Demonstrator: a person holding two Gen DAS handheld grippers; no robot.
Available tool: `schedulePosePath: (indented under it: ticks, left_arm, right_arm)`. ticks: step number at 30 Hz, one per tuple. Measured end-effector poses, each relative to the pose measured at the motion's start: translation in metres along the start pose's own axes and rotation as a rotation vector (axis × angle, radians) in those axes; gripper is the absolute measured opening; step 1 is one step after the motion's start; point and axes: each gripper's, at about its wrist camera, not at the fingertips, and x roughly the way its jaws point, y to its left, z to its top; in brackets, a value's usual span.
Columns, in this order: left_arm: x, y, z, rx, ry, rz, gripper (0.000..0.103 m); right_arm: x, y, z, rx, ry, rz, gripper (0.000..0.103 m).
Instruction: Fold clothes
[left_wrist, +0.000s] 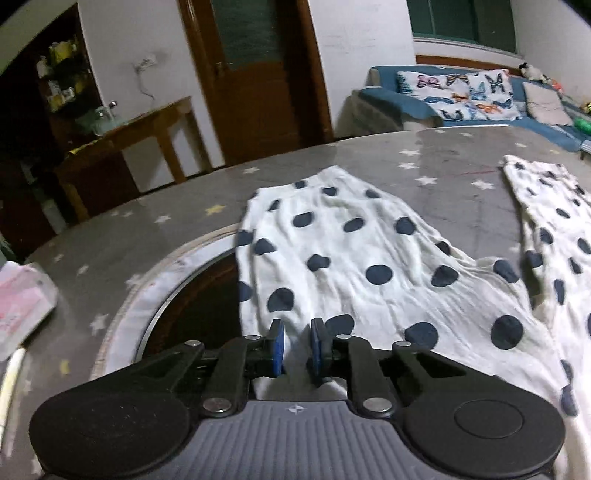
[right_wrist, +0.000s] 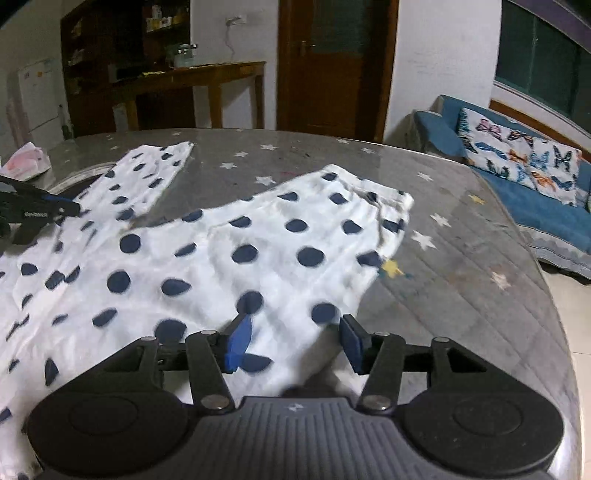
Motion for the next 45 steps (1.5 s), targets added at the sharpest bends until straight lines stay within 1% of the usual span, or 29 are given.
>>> schedulePosePath:
  ticks: [1, 3, 5, 6, 9, 11, 14, 17, 20, 21, 23, 24, 26, 31, 35, 38, 41, 45]
  left_arm:
    - [0.000, 0.003, -0.001, -0.009, 0.003, 0.005, 0.019]
    - [-0.001, 0.010, 0.000, -0.041, 0.018, 0.006, 0.020]
    - [-0.009, 0.012, 0.001, -0.061, 0.015, 0.018, 0.020]
    - [-0.015, 0.012, 0.002, -0.065, 0.005, 0.022, 0.020]
    - [-0.038, 0.009, 0.000, -0.067, -0.013, 0.005, 0.020]
    - [-0.056, 0.001, -0.006, -0.056, -0.027, -0.046, 0.020]
    - [-0.080, -0.016, -0.018, -0.021, -0.033, -0.125, 0.020]
    - [-0.094, -0.029, -0.035, 0.003, -0.012, -0.175, 0.019]
    - [-0.101, -0.032, -0.054, 0.022, 0.004, -0.162, 0.017]
    - [-0.102, -0.031, -0.059, 0.014, 0.012, -0.154, 0.017]
    - [-0.105, -0.027, -0.070, -0.003, 0.027, -0.136, 0.017]
    - [-0.107, -0.024, -0.073, -0.013, 0.026, -0.126, 0.017]
    - [-0.111, -0.019, -0.080, -0.032, 0.023, -0.104, 0.017]
    - [-0.120, -0.009, -0.092, -0.075, 0.031, -0.035, 0.018]
    - [-0.129, -0.003, -0.098, -0.106, 0.034, -0.006, 0.019]
    - [-0.142, -0.002, -0.100, -0.131, 0.028, -0.009, 0.019]
    - [-0.159, -0.006, -0.099, -0.136, 0.017, -0.029, 0.019]
    - [-0.171, -0.016, -0.097, -0.113, -0.009, -0.075, 0.020]
  right_arm:
    - [-0.002, -0.002, -0.001, 0.006, 0.001, -0.004, 0.053]
    - [-0.006, -0.002, -0.001, 0.001, -0.011, -0.022, 0.053]
    - [-0.011, -0.001, 0.001, -0.007, -0.024, -0.041, 0.052]
    - [-0.016, 0.002, 0.002, -0.017, -0.043, -0.026, 0.052]
    - [-0.027, 0.014, 0.004, -0.034, -0.068, 0.061, 0.053]
    - [-0.029, 0.026, 0.003, -0.055, -0.066, 0.122, 0.053]
    - [-0.026, 0.046, -0.001, -0.088, -0.057, 0.190, 0.053]
    - [-0.020, 0.061, -0.007, -0.128, -0.047, 0.222, 0.053]
    - [-0.016, 0.064, -0.013, -0.146, -0.030, 0.228, 0.053]
    - [-0.016, 0.063, -0.016, -0.156, -0.030, 0.224, 0.054]
    - [-0.018, 0.060, -0.021, -0.178, -0.032, 0.217, 0.058]
    - [-0.020, 0.058, -0.024, -0.183, -0.031, 0.216, 0.061]
    - [-0.024, 0.054, -0.028, -0.185, -0.028, 0.216, 0.063]
    - [-0.034, 0.047, -0.039, -0.189, -0.027, 0.210, 0.065]
    - [-0.041, 0.044, -0.042, -0.200, -0.012, 0.203, 0.066]
    - [-0.049, 0.052, -0.040, -0.246, -0.016, 0.197, 0.066]
    - [-0.061, 0.064, -0.038, -0.260, -0.040, 0.270, 0.066]
    - [-0.064, 0.085, -0.039, -0.266, -0.037, 0.372, 0.066]
